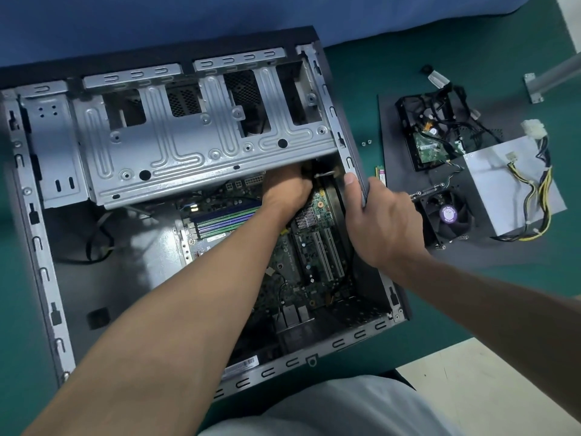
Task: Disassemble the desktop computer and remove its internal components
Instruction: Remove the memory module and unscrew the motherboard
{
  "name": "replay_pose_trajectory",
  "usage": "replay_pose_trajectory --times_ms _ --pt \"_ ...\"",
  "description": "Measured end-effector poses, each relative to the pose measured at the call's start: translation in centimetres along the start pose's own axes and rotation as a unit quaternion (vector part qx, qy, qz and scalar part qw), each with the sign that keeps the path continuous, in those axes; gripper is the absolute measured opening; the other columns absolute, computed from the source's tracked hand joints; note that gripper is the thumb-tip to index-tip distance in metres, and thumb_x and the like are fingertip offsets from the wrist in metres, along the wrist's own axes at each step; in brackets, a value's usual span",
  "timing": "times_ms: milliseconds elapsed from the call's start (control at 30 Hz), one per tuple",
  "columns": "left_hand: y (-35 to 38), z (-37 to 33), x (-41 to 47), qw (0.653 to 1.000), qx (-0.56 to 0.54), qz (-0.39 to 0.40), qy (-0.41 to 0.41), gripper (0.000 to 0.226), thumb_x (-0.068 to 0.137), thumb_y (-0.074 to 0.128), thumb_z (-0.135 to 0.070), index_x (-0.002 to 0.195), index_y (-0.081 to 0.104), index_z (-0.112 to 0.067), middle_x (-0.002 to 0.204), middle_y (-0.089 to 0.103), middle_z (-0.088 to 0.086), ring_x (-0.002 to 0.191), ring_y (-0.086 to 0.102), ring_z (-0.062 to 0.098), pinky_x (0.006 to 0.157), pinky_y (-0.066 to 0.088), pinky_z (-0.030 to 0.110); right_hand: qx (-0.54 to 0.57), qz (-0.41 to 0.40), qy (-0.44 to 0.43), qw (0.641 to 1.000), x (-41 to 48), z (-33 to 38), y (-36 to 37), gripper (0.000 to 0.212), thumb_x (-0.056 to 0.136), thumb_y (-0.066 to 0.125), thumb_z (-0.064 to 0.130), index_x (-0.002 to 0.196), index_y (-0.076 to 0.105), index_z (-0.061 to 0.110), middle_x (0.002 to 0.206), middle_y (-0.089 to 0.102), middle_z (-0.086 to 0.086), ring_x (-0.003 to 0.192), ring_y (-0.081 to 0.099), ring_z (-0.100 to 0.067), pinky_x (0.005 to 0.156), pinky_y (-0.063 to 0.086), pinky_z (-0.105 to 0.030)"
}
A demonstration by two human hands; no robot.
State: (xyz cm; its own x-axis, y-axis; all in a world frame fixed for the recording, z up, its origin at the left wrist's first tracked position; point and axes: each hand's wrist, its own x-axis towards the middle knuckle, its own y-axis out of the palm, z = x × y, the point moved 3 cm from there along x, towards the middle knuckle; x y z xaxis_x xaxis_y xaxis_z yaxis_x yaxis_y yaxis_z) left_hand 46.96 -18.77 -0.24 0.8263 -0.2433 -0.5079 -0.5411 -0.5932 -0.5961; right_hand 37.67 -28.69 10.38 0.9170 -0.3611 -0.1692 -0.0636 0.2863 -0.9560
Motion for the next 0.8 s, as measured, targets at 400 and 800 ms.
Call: replay_pose_trajectory --times_ms 400,800 --pt "0.7 -0.1 -0.4 0.998 0.024 -0.04 0.049 0.006 0.091 0.048 -0.009 0.091 0.054 -0.01 0.067 0.043 0.0 0.055 0.038 0.011 0.061 0.037 0.027 -0.009 0.012 0.009 1.0 0.1 0.0 0.0 0.053 0.094 0.017 0.057 0.079 0.041 0.013 0.077 0.06 -0.019 0.066 0.046 -0.032 0.064 0.037 -0.037" --pt "0.7 -0.3 0.0 0.998 -0.008 -0.058 0.006 0.013 0.093 0.048 -0.009 0.089 0.061 -0.007 0.065 0.044 -0.001 0.052 0.04 0.008 0.044 0.035 0.015 -0.024 0.015 0.014 0.999 0.0 0.0 0.1 0.052 0.093 0.014 0.059 0.081 0.039 0.015 0.08 0.062 -0.02 0.065 0.041 -0.029 0.062 0.031 -0.035"
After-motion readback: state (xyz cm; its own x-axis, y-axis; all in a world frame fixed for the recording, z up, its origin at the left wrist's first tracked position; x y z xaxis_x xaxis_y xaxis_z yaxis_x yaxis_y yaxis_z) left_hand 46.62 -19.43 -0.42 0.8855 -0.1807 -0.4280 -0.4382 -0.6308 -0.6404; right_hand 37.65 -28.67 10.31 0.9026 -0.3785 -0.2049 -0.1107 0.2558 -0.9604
